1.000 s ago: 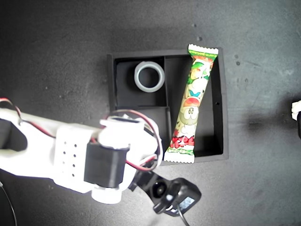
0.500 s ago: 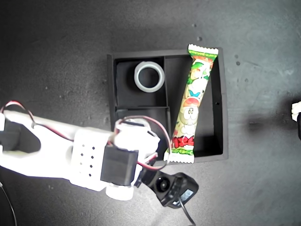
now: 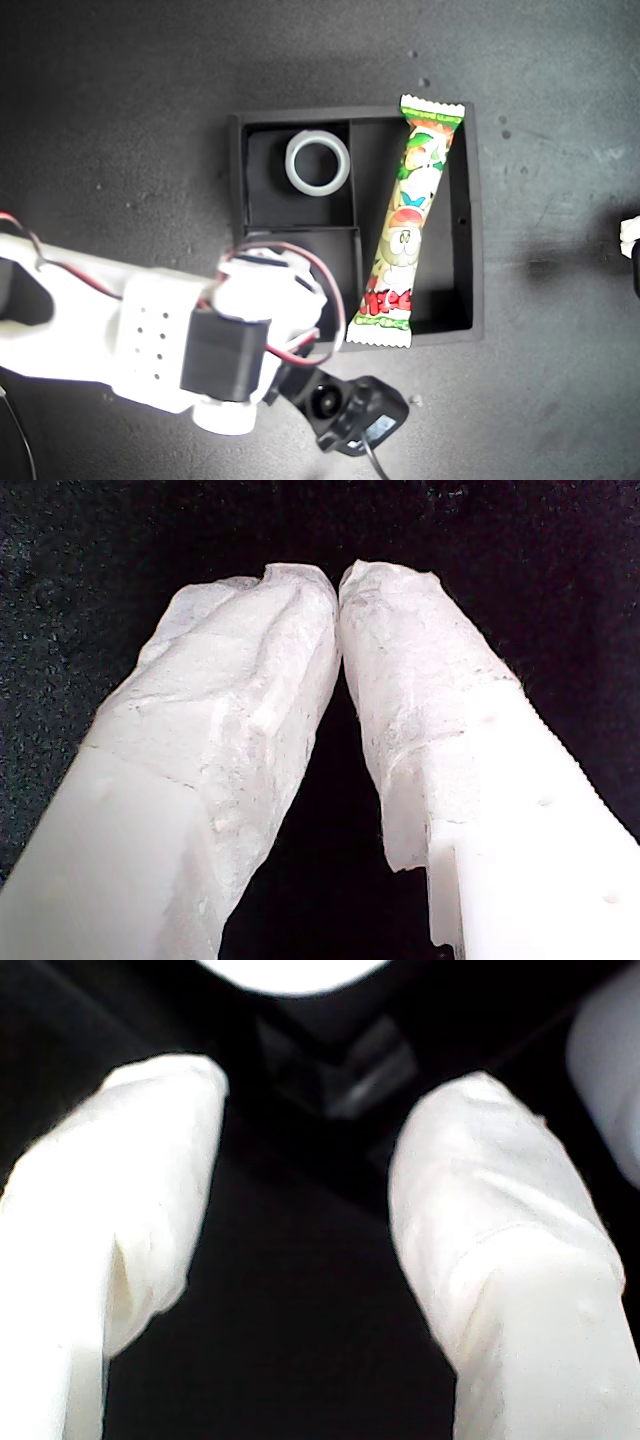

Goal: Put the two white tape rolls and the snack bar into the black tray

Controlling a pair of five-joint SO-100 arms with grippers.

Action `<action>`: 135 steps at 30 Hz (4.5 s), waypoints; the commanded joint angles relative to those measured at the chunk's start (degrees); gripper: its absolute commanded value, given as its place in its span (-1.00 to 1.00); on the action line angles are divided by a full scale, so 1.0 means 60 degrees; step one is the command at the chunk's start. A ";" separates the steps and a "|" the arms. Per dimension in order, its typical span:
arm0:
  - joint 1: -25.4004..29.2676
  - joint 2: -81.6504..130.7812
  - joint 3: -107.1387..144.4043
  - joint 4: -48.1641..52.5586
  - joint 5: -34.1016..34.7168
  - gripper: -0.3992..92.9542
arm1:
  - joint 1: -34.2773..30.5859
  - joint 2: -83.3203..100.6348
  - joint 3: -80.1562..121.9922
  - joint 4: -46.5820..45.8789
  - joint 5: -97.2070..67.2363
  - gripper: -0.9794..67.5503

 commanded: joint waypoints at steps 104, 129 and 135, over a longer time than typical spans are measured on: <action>-0.0645 2.2998 2.4946 -0.4014 -0.0894 -0.99 | -0.0103 0.0088 0.0146 0.1245 -0.0557 -0.77; -0.0645 2.2998 2.4946 -0.4014 -0.0894 -0.99 | -0.0103 0.0088 0.0146 0.1245 -0.0557 -0.77; -0.0645 2.2998 2.4946 -0.4014 -0.0894 -0.99 | -0.0103 0.0088 0.0146 0.1245 -0.0557 -0.77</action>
